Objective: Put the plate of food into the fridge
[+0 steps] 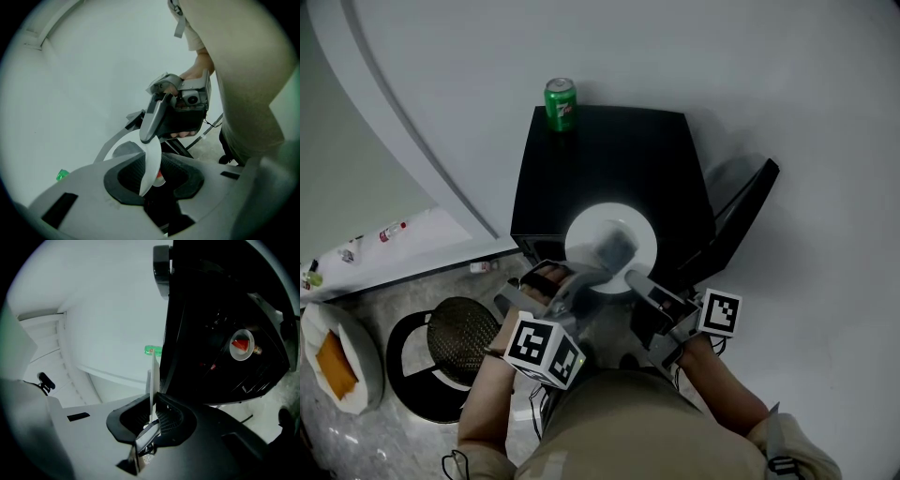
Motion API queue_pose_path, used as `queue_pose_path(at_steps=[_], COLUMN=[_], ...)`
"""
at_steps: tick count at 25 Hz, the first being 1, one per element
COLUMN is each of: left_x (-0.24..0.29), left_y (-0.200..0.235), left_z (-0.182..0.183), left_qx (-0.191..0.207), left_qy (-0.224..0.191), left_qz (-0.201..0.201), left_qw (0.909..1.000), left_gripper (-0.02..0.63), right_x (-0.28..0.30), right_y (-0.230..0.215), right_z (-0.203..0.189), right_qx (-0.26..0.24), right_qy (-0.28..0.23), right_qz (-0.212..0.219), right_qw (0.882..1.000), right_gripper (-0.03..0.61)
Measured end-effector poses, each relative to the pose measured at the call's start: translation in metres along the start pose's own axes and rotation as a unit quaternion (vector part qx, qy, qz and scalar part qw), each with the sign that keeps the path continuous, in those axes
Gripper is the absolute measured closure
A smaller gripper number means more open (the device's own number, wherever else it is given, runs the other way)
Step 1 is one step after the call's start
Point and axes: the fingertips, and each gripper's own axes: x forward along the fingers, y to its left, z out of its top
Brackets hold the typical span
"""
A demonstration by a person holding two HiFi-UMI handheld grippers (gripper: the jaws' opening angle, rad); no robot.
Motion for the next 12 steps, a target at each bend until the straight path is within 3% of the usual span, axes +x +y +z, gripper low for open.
queue_pose_path(at_steps=[12], left_x=[-0.022], left_y=[-0.025], left_z=[0.001], left_qx=[0.003], left_qy=[-0.026], left_qz=[-0.008], left_qw=[0.9996], left_gripper=[0.514], right_x=[-0.010], right_y=[0.000], right_z=[-0.031], right_qx=[0.036], right_qy=[-0.018], right_qz=[-0.008], right_qw=[0.999], right_gripper=[0.545])
